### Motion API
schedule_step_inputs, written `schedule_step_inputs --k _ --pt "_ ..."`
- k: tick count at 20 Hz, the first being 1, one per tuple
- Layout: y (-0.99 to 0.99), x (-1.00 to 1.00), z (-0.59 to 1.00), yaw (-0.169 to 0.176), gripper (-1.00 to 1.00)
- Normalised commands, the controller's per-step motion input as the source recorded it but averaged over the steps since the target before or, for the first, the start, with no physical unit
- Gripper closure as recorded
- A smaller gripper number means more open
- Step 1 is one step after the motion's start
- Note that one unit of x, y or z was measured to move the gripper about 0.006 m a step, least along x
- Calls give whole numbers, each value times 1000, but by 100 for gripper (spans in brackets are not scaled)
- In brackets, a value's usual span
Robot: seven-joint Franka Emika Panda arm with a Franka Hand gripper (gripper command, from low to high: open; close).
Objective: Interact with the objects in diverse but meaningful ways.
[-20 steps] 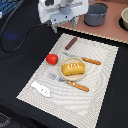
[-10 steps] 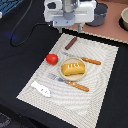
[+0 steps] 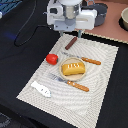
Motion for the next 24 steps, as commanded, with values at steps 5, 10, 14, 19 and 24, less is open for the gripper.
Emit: schedule_step_inputs --k 5,10,14,19,24 --pt "172 -35 -406 0 -100" --pt "177 -14 -383 0 -100" --pt "160 -6 -377 0 -100" --pt "143 -21 -398 0 100" --pt "149 -2 -356 0 100"
